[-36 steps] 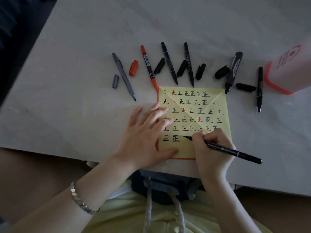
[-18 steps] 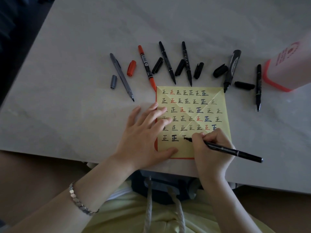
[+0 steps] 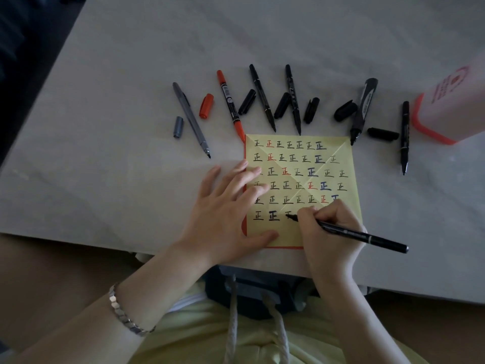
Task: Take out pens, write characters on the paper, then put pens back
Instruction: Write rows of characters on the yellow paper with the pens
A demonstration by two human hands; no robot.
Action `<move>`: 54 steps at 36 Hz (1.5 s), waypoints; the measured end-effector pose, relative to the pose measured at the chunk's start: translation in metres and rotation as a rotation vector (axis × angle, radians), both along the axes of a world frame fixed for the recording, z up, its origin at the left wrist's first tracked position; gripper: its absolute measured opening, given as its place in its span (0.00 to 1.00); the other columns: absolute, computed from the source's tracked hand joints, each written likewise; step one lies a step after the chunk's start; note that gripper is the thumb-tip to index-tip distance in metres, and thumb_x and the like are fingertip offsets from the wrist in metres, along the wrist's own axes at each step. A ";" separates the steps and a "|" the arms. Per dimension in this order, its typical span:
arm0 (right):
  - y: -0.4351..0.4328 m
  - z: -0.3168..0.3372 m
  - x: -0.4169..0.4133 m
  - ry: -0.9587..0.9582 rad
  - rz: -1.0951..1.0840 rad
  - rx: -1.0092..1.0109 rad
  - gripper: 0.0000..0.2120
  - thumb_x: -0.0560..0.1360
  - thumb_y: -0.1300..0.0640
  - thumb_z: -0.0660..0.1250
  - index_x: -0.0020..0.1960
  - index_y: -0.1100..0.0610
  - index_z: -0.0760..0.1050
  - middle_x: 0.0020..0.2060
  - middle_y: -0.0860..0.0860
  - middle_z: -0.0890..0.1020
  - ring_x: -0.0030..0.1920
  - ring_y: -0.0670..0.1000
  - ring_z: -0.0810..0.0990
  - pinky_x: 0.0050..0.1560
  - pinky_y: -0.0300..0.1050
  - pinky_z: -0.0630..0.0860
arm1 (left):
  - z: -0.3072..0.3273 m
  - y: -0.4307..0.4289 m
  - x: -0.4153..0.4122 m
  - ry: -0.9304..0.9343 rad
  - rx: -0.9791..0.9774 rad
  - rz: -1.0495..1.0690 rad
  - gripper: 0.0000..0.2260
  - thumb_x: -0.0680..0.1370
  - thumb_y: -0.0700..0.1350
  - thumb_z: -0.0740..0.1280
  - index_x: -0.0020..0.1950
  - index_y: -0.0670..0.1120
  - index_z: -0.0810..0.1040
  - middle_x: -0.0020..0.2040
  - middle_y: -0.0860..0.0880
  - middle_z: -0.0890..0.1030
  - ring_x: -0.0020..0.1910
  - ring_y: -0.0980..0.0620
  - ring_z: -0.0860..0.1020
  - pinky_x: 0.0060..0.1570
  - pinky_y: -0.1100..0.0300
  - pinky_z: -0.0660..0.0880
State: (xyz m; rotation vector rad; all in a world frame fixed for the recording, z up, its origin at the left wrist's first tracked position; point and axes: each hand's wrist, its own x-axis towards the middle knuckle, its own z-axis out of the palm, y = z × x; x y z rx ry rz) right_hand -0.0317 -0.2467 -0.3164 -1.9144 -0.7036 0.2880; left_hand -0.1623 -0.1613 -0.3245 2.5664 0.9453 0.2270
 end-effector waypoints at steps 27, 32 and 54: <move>-0.003 0.002 0.004 0.088 -0.084 0.075 0.14 0.62 0.65 0.63 0.24 0.55 0.61 0.20 0.45 0.70 0.22 0.42 0.66 0.24 0.29 0.62 | 0.001 0.000 0.000 0.013 0.002 -0.002 0.31 0.67 0.68 0.60 0.64 0.51 0.70 0.69 0.48 0.68 0.73 0.50 0.57 0.69 0.44 0.50; 0.003 0.010 0.006 0.273 -0.156 0.128 0.13 0.70 0.66 0.68 0.32 0.57 0.68 0.20 0.44 0.73 0.22 0.40 0.70 0.26 0.27 0.67 | 0.004 0.001 0.000 0.028 0.014 -0.027 0.29 0.67 0.67 0.60 0.66 0.57 0.67 0.68 0.46 0.69 0.72 0.47 0.57 0.69 0.42 0.50; 0.064 0.082 0.145 0.127 0.289 -0.510 0.10 0.75 0.57 0.64 0.43 0.65 0.78 0.27 0.52 0.77 0.28 0.50 0.73 0.33 0.39 0.70 | -0.003 0.010 0.018 0.015 0.094 -0.186 0.31 0.67 0.71 0.58 0.58 0.48 0.70 0.69 0.48 0.69 0.71 0.48 0.63 0.70 0.47 0.56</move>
